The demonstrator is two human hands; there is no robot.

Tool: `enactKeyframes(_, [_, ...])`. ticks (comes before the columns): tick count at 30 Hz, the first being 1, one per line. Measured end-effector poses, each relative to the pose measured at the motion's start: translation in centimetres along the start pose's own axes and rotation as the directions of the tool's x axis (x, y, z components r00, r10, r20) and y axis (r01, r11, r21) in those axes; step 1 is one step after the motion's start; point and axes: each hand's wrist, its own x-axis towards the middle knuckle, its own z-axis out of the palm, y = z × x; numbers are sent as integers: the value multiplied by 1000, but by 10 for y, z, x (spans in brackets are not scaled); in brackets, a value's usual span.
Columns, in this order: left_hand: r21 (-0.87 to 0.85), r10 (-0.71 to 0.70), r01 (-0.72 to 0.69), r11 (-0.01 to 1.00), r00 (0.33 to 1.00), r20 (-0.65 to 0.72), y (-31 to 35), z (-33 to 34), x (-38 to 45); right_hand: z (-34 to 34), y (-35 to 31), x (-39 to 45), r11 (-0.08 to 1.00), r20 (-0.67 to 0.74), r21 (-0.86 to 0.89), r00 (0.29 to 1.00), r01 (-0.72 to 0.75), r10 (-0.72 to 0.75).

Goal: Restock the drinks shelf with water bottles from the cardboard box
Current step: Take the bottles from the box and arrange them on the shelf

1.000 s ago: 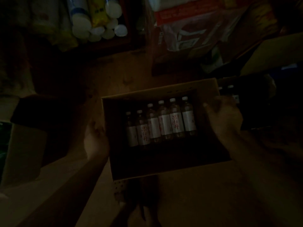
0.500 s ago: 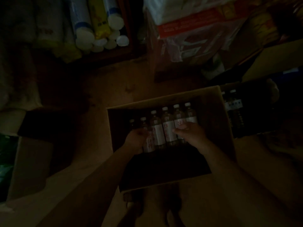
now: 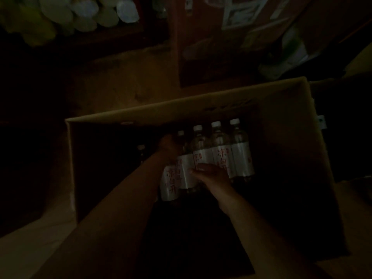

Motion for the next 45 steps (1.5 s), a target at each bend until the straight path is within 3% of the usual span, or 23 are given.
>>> enactKeyframes(3, [10,-24,24,1000,999,-32,-3,9,25,-2,6,10,997,-31,76,999,-27,29])
enactKeyframes(6, [159,-32,45,986,996,-82,-11,14,29,-7,5,15,990,-22,130,998,-47,51])
enactKeyframes(11, [111,-67,63,992,997,33,-18,18,19,-14,-3,13,996,-68,80,997,-42,48])
enactKeyframes(17, [-80,105,-93,992,980,171,-17,8,-8,-27,-3,-7,996,-118,67,991,-50,58])
enactKeyframes(23, [-159,273,-253,954,954,122,-20,7,-51,-28,-8,-39,995,-95,-96,995,-40,31])
enactKeyframes(27, [-177,313,-299,938,949,51,-16,-6,-86,-22,-21,-68,987,-32,-148,997,64,-69])
enactKeyframes(30, [-131,380,-380,916,925,-30,11,-28,-121,-18,-44,-90,974,124,-192,988,120,-97])
enactKeyframes(33, [-122,437,-433,893,900,2,55,-63,-158,-15,-78,-114,905,250,-381,963,190,-97])
enactKeyframes(40, [-189,501,-479,857,861,89,204,-143,-258,-21,-182,-207,899,244,-408,968,157,-58])
enactKeyframes(45, [-253,565,-541,802,824,31,315,-191,-335,-34,-259,-294,934,185,-245,958,259,-217])
